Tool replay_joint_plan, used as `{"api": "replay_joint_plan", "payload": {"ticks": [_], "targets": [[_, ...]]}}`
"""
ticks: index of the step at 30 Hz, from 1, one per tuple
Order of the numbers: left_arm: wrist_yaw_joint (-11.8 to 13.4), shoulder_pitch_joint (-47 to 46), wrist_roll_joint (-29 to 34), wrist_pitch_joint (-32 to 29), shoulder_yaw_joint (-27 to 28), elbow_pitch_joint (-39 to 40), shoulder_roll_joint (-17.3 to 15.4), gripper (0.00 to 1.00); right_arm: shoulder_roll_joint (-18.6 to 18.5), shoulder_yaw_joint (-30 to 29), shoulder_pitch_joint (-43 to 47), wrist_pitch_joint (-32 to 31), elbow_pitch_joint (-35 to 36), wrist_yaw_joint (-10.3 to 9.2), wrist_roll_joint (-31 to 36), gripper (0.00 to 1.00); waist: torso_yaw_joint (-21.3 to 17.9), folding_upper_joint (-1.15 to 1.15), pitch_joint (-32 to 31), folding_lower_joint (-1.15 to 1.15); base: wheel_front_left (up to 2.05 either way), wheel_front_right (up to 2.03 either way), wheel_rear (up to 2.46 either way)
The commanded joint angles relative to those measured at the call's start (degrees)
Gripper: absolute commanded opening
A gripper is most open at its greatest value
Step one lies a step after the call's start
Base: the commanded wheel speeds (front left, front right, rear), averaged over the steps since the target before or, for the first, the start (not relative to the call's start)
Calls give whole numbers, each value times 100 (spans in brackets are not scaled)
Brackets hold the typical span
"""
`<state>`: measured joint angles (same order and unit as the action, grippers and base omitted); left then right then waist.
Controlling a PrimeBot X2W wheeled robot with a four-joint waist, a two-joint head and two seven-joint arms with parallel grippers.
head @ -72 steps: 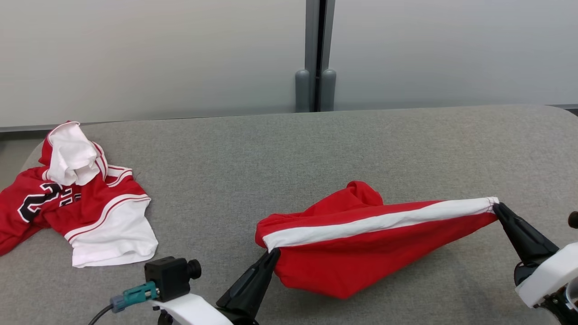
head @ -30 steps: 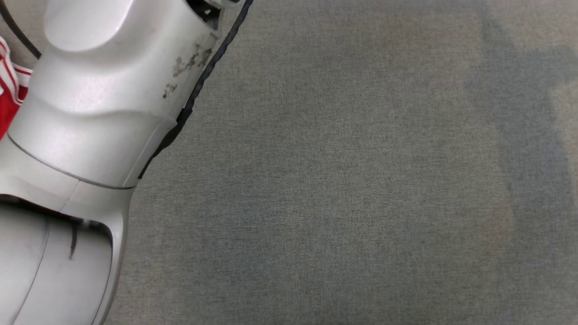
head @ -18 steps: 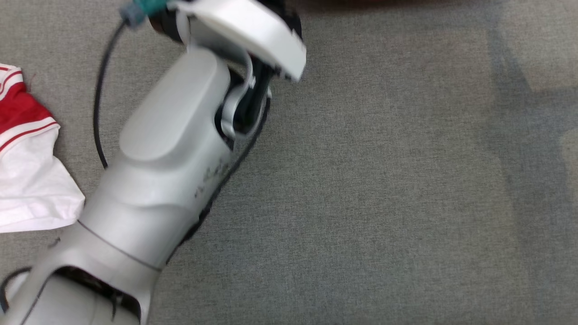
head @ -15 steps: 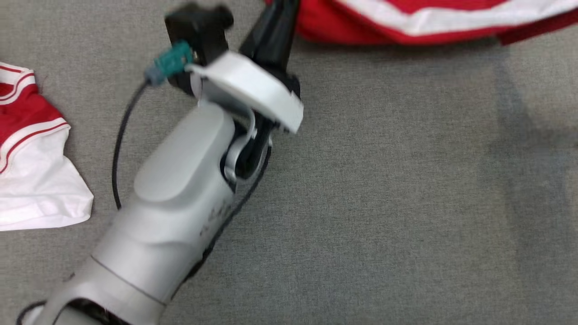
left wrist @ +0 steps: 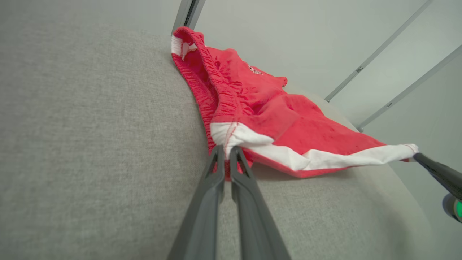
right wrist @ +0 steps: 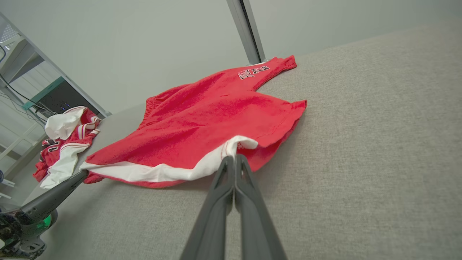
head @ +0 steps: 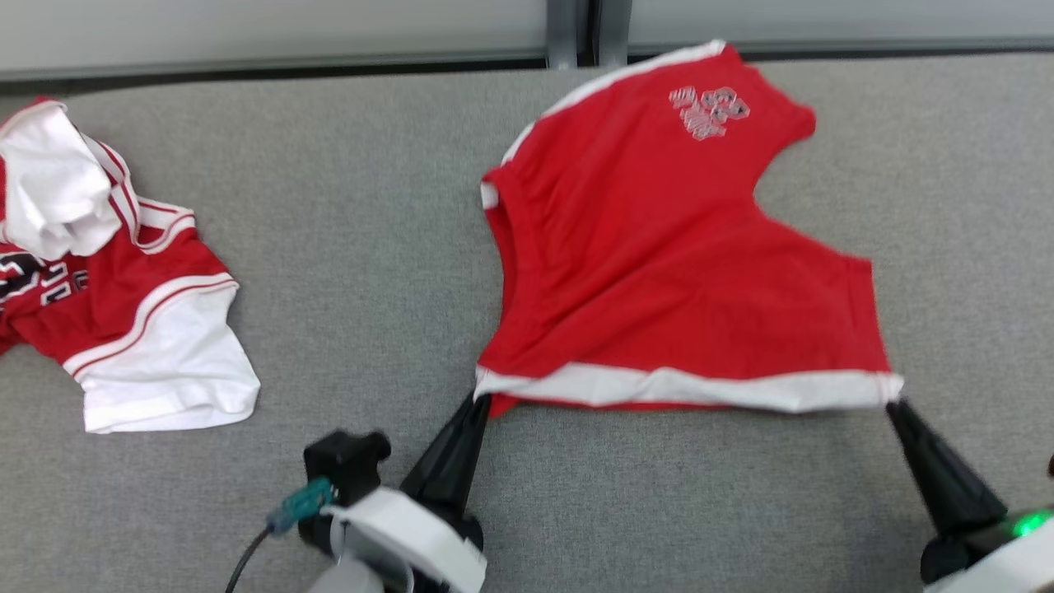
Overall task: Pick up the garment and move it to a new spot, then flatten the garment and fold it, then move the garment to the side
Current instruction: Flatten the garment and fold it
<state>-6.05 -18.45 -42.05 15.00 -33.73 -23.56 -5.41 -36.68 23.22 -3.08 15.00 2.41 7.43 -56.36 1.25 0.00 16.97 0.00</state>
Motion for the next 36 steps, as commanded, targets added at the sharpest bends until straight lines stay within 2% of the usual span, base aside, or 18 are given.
{"api": "replay_joint_plan", "payload": {"ticks": [1, 6, 9, 12, 19, 23, 27, 32, 36], "targets": [[-46, 536, 79, 26, 94, 86, -124, 0, -17, 199, 378, 27, -82, 11, 80, 0, 94, 0, -911, 0, 0, 0, 0], [-52, 1854, 187, 26, 275, 379, -370, 0, -140, 566, 1170, 27, -374, 11, 444, 0, 23, 0, -1740, 0, 0, 0, 0], [-32, 2538, 183, 25, 393, 724, -421, 0, -207, 520, 1526, 27, -468, 11, 614, 0, -90, 0, -1961, 0, 0, 0, 0], [60, 3154, 134, 20, 435, 1103, -465, 0, -238, 371, 1871, 27, -460, 11, 611, 0, -168, 0, -2071, 0, 0, 0, 0], [284, 3759, 65, -47, 404, 1792, -486, 0, -262, 53, 2166, 13, -356, 10, 590, 0, -151, 0, -2052, 0, 0, 0, 0], [393, 3725, 100, -269, 320, 2131, -499, 0, -220, -107, 1999, -66, -320, 10, 546, 0, -40, 0, -1940, 0, 0, 0, 0], [469, 3484, 8, -539, 302, 2459, -437, 0, -371, -214, 1596, -176, -349, 10, 511, 0, 120, 0, -1747, 0, 0, 0, 0], [553, 2916, -45, -944, 221, 2835, -250, 0, -757, -266, 728, -341, -418, 11, 343, 0, 397, 0, -1227, 0, 0, 0, 0], [657, 2304, -87, -1252, 81, 2968, -9, 0, -1125, -92, -167, -510, -530, 10, 227, 0, 594, 0, -783, 0, 0, 0, 0]]}}
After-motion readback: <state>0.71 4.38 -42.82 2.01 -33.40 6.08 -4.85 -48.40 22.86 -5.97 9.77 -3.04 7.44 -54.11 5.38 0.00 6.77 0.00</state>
